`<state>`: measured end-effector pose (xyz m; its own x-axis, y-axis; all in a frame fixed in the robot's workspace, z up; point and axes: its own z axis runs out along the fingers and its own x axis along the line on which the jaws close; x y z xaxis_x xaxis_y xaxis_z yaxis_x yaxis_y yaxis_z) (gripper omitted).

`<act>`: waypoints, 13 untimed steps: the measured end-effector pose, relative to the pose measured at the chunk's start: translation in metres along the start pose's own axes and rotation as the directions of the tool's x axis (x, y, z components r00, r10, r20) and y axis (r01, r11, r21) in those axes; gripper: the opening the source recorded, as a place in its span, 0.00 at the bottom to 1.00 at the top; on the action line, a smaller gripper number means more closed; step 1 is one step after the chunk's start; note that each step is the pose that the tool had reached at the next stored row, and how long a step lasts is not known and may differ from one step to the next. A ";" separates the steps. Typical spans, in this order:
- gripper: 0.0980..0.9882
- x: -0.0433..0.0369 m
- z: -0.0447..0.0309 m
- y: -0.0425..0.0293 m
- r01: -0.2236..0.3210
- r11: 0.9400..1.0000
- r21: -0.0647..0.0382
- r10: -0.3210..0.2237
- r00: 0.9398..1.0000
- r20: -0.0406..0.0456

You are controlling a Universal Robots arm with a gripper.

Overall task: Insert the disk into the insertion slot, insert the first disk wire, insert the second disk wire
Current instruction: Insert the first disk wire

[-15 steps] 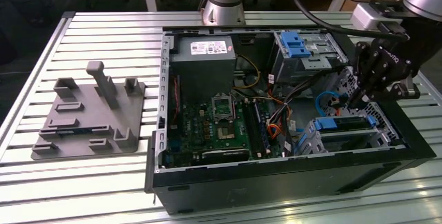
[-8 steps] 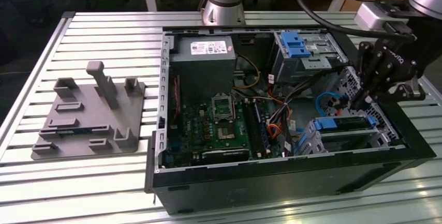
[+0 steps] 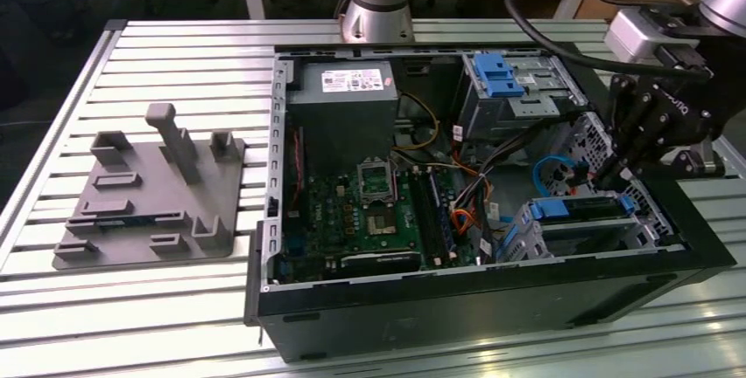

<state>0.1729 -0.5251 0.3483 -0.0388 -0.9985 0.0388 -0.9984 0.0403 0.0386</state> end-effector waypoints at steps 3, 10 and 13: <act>0.07 0.0032 0.0001 -0.0001 0.002 1.000 0.000 -0.002 1.000 0.011; 0.07 0.0105 0.0006 -0.0004 0.002 1.000 0.000 -0.002 1.000 0.015; 0.07 0.0105 0.0006 -0.0004 0.002 1.000 0.000 -0.002 1.000 0.015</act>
<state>0.1729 -0.5357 0.3482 -0.0374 -0.9990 0.0238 -0.9985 0.0383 0.0391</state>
